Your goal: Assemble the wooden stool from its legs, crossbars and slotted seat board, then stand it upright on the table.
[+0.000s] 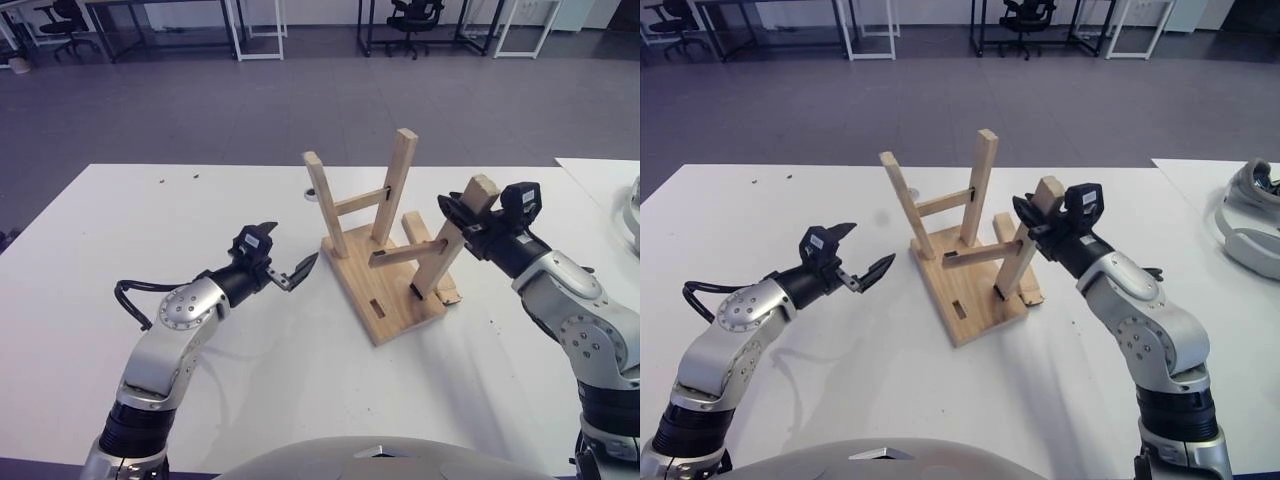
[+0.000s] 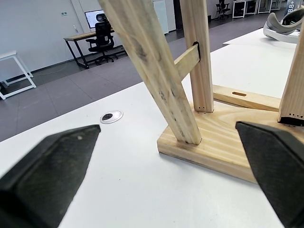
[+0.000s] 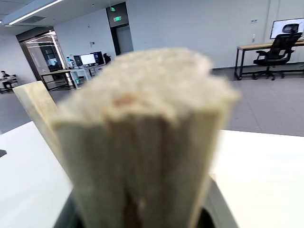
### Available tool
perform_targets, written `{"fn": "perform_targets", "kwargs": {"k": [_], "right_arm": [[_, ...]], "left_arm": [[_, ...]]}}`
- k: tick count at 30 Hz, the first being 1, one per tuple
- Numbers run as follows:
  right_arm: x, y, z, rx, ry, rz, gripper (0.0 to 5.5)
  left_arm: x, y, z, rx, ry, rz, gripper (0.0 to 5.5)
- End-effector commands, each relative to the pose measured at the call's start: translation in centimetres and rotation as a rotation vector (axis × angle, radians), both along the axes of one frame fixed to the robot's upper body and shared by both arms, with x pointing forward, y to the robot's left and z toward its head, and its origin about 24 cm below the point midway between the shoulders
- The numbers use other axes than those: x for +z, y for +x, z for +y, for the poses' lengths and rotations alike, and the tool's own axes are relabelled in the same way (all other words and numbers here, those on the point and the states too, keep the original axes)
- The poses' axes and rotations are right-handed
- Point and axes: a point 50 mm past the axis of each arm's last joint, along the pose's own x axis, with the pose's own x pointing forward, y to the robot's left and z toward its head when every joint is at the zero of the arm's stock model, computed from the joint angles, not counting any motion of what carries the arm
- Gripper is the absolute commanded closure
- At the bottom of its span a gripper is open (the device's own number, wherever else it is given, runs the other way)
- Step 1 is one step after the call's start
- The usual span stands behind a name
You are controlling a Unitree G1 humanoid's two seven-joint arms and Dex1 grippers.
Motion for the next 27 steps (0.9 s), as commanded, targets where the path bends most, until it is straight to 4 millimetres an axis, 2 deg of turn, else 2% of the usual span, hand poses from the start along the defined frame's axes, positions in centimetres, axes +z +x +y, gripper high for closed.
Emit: {"fn": "perform_targets", "kwargs": {"k": [1,3,8,11,13,14,17,19,21,23,27], "right_arm": [[-14.4,-5.1,-2.6,-0.072,0.013,0.828,4.45],[-13.9,-4.6,-3.1,-0.085,0.024,0.806,4.45],[-10.3,-1.7,-3.4,-0.067,0.120,0.657,4.45],[-4.4,0.5,-2.2,0.000,0.065,0.403,4.46],[-2.3,0.6,-0.8,0.032,0.025,0.320,4.46],[-2.8,0.0,-0.1,0.041,-0.017,0.327,4.46],[-7.4,-3.0,1.1,0.037,-0.129,0.472,4.47],[-10.9,-4.7,0.8,0.012,-0.206,0.644,4.47],[-13.0,-5.3,0.3,0.003,-0.280,0.730,4.47],[-14.0,-6.0,-0.3,0.006,-0.318,0.754,4.47],[-14.6,-10.2,-1.2,0.020,-0.332,0.816,4.46]], "left_arm": [[0.5,1.0,0.4,0.032,0.043,-0.024,0.25],[0.5,1.1,0.4,0.032,0.049,-0.025,0.25],[0.6,1.5,0.0,0.028,0.062,-0.033,0.25],[0.6,1.9,0.0,0.033,0.071,-0.036,0.25],[0.1,2.0,-0.3,0.032,0.069,-0.021,0.25],[-0.5,1.9,-0.5,0.030,0.073,-0.003,0.25],[-1.8,1.8,-0.9,0.027,0.087,0.030,0.25],[-1.9,1.8,-0.9,0.032,0.087,0.033,0.25],[-1.9,2.0,-1.0,0.029,0.093,0.031,0.25],[-1.9,2.2,-1.2,0.019,0.106,0.028,0.25],[-2.0,2.1,-1.0,0.025,0.119,0.028,0.25]]}}
